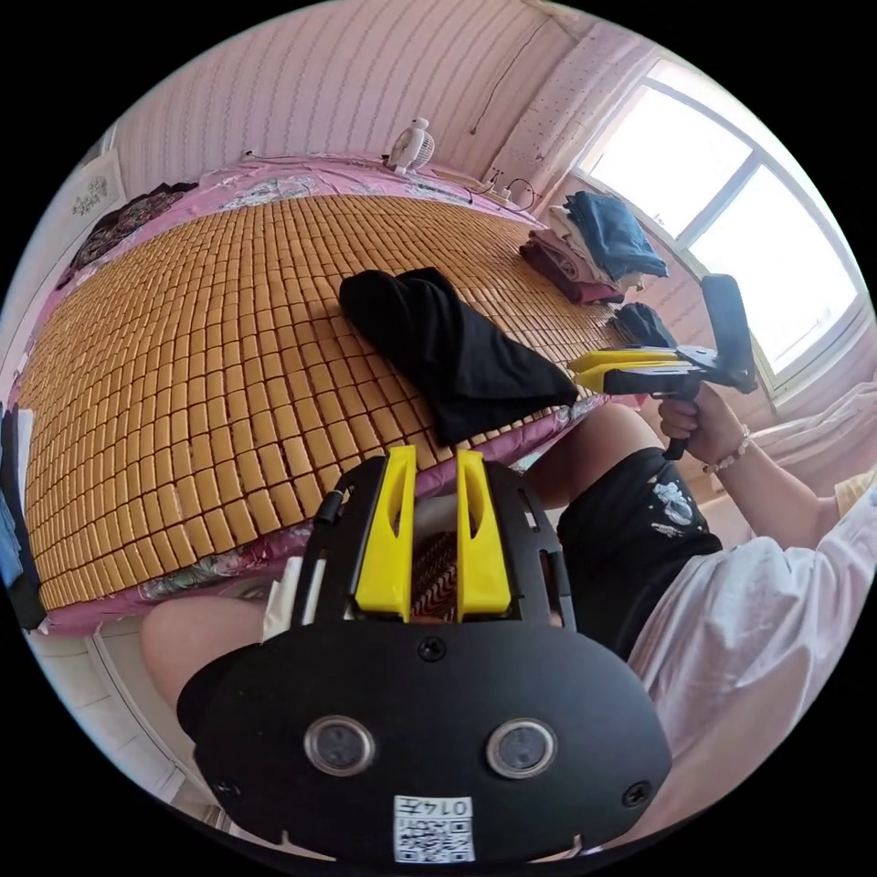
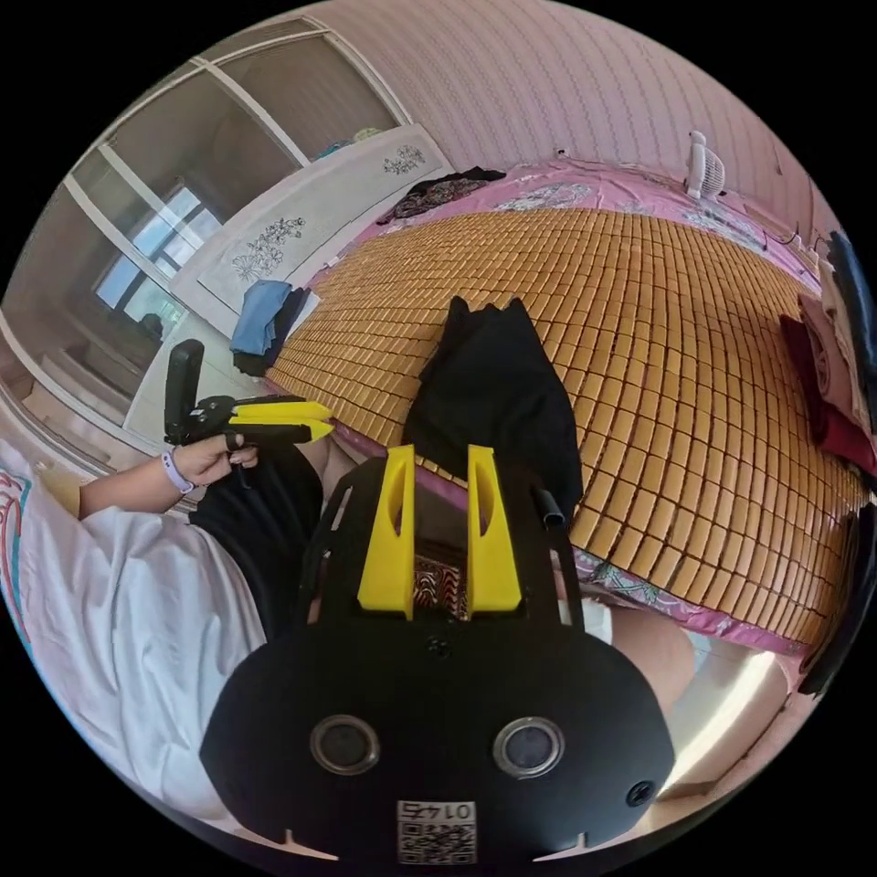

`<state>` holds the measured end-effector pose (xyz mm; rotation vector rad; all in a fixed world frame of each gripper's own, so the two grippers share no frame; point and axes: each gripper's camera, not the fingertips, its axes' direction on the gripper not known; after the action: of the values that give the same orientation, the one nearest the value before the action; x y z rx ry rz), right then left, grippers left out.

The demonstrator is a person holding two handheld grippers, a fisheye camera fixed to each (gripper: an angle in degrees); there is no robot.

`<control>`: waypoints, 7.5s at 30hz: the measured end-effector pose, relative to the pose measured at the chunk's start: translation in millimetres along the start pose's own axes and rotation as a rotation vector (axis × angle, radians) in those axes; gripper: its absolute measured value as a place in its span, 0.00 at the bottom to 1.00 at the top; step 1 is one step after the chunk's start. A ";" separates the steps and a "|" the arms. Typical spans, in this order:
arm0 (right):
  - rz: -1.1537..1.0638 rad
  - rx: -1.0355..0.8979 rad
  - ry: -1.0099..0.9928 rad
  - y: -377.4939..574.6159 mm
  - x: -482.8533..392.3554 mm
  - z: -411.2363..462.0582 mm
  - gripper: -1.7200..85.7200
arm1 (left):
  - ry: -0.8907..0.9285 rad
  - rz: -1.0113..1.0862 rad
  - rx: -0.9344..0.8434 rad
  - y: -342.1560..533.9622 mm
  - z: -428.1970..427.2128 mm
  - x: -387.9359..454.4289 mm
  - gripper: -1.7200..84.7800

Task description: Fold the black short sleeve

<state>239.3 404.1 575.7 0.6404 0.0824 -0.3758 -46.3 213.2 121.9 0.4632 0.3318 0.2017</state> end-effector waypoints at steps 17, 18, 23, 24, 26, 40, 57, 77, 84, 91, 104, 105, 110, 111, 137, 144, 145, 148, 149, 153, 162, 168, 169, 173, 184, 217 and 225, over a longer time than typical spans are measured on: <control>0.060 -0.184 0.195 -135.4 -4.7 80.6 0.03 | -0.146 0.218 -0.211 -72.4 53.6 1.9 0.06; 0.070 -0.149 0.222 -132.2 3.2 66.3 0.03 | -0.151 0.224 -0.198 -71.1 49.8 0.4 0.04; 0.256 -0.060 0.284 -103.7 59.8 6.3 0.03 | -0.131 0.182 -0.138 -63.9 24.8 -11.5 0.01; 0.300 -0.048 0.275 -98.5 69.8 -2.7 0.03 | -0.122 0.185 -0.116 -61.7 16.4 -13.0 0.01; 0.314 -0.034 0.228 -99.0 71.6 -7.1 0.04 | -0.100 0.181 -0.102 -59.5 6.1 -15.3 0.01; 0.153 -0.080 -0.015 -173.8 11.0 38.9 0.07 | -0.114 0.163 -0.021 -63.3 -78.0 -33.4 0.01; 0.326 -0.116 0.360 -115.4 82.3 -48.4 0.16 | 0.002 -0.072 -0.023 -54.7 -139.8 -71.3 0.10; 0.261 -0.192 0.245 -80.0 68.4 -97.7 0.02 | -0.061 0.015 -0.126 -52.8 -210.9 -36.6 0.02; 0.132 0.127 0.166 -108.8 42.9 -237.4 0.02 | -0.047 0.095 0.320 -93.9 -408.7 -39.5 0.02; -0.104 0.534 0.171 -145.5 -30.1 -398.0 0.01 | -0.184 0.193 0.698 -86.7 -592.6 -9.9 0.02; -0.334 0.729 0.187 -106.5 -116.3 -508.4 0.01 | -0.162 0.339 0.970 -2.1 -745.1 47.9 0.01; -0.365 0.781 0.136 -94.9 -123.1 -521.7 0.01 | -0.173 0.380 1.045 12.3 -761.8 58.8 0.01; -0.449 0.889 0.092 -79.1 -137.7 -545.2 0.01 | -0.140 0.368 1.079 5.0 -786.3 46.9 0.01; -0.431 0.847 0.087 -91.6 -131.2 -535.7 0.01 | -0.123 0.306 1.013 -12.9 -775.3 28.2 0.01; 0.107 0.379 0.127 -169.8 57.8 -213.7 0.02 | -0.115 -0.140 0.351 -77.7 -470.9 -180.3 0.01; 0.447 -0.054 0.027 -114.2 134.6 -45.1 0.03 | -0.043 -0.407 -0.022 -22.0 -339.0 -249.1 0.01; 0.468 -0.082 0.046 -109.8 138.0 -37.0 0.03 | -0.026 -0.425 -0.074 -15.9 -327.3 -257.2 0.01; 0.520 -0.135 0.181 -91.6 146.1 -16.0 0.04 | 0.010 -0.449 -0.148 -5.5 -311.8 -274.8 0.01; 0.528 -0.134 0.216 -86.4 147.8 -11.4 0.05 | 0.003 -0.456 -0.147 -3.8 -311.5 -277.6 0.01; 0.539 -0.144 0.175 -81.3 154.5 10.3 0.09 | 0.027 -0.515 -0.082 1.5 -313.6 -291.9 0.04; 0.537 -0.044 0.106 -96.5 146.1 61.6 0.07 | -0.159 -0.495 -0.209 -18.9 -267.5 -297.8 0.08; 0.537 -0.027 0.122 -93.9 153.5 78.3 0.04 | -0.162 -0.477 -0.202 -18.6 -258.6 -307.3 0.07; 0.552 -0.021 0.108 -92.2 156.3 79.3 0.04 | -0.147 -0.495 -0.193 -16.6 -257.8 -311.2 0.06; 0.625 0.012 0.044 -85.0 170.6 88.3 0.03 | -0.108 -0.540 -0.183 -11.0 -255.4 -322.0 0.04; 0.671 0.022 -0.079 -64.3 181.9 105.3 0.03 | -0.105 -0.583 -0.128 14.7 -256.9 -325.3 0.02; 0.746 0.231 -0.213 -7.9 177.8 128.7 0.02 | 0.028 -0.710 0.286 82.3 -257.1 -287.9 0.01; 0.747 0.437 -0.194 3.7 165.9 103.1 0.02 | -0.082 -0.489 0.231 30.6 -234.6 -238.9 0.01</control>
<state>390.7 292.7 628.9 1.0055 -0.4279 0.2800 -355.0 271.4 2.3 0.6018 0.3802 -0.3337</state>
